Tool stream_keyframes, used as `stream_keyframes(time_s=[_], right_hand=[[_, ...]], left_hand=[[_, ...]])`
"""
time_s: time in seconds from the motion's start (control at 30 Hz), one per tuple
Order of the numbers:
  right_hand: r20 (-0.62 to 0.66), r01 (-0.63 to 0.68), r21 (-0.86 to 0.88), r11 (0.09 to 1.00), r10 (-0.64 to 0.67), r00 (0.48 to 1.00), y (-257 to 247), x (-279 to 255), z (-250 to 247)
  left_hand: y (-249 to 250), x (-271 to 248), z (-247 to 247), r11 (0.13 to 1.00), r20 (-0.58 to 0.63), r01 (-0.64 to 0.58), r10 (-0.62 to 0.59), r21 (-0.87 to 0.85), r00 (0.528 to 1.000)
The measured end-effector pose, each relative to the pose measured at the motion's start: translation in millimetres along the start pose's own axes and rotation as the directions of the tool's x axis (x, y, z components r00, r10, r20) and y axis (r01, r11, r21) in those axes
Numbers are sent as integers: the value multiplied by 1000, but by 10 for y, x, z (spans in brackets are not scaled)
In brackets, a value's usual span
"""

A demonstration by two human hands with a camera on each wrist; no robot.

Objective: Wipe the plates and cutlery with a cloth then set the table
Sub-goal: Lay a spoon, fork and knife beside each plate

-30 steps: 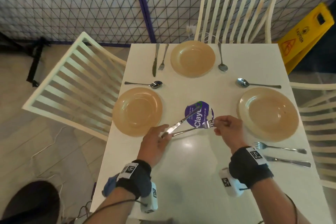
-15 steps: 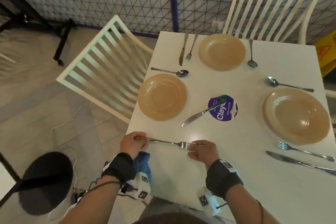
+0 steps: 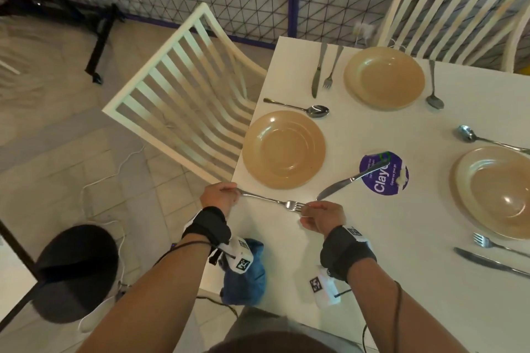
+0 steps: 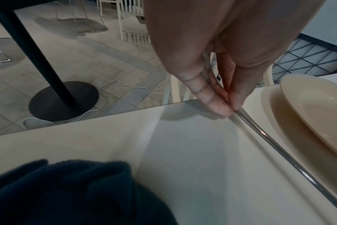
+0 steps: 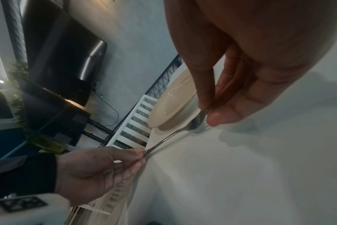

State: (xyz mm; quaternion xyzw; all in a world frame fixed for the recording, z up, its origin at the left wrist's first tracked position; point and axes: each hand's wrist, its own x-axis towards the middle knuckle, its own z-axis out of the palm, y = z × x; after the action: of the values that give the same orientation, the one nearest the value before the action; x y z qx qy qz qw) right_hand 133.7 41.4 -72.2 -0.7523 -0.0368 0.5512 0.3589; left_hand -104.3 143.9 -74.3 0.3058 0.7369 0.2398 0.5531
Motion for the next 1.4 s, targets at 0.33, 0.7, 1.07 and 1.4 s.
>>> stream_keyframes(time_s=[0.33, 0.7, 1.07, 1.4], right_hand=[[-21, -2, 18, 1000, 2, 1000, -62, 77, 146], [125, -41, 104, 994, 28, 992, -117, -81, 56], [-124, 19, -163, 986, -40, 991, -517, 47, -698], [-280, -40, -413, 910, -86, 956, -708, 846, -846]], left_hand=[[-82, 514, 60, 976, -30, -53, 60, 212, 998], [202, 167, 114, 941, -88, -76, 111, 329, 990], [222, -117, -32, 927, -91, -128, 170, 353, 981], [114, -490, -119, 883, -42, -179, 218, 434, 975]])
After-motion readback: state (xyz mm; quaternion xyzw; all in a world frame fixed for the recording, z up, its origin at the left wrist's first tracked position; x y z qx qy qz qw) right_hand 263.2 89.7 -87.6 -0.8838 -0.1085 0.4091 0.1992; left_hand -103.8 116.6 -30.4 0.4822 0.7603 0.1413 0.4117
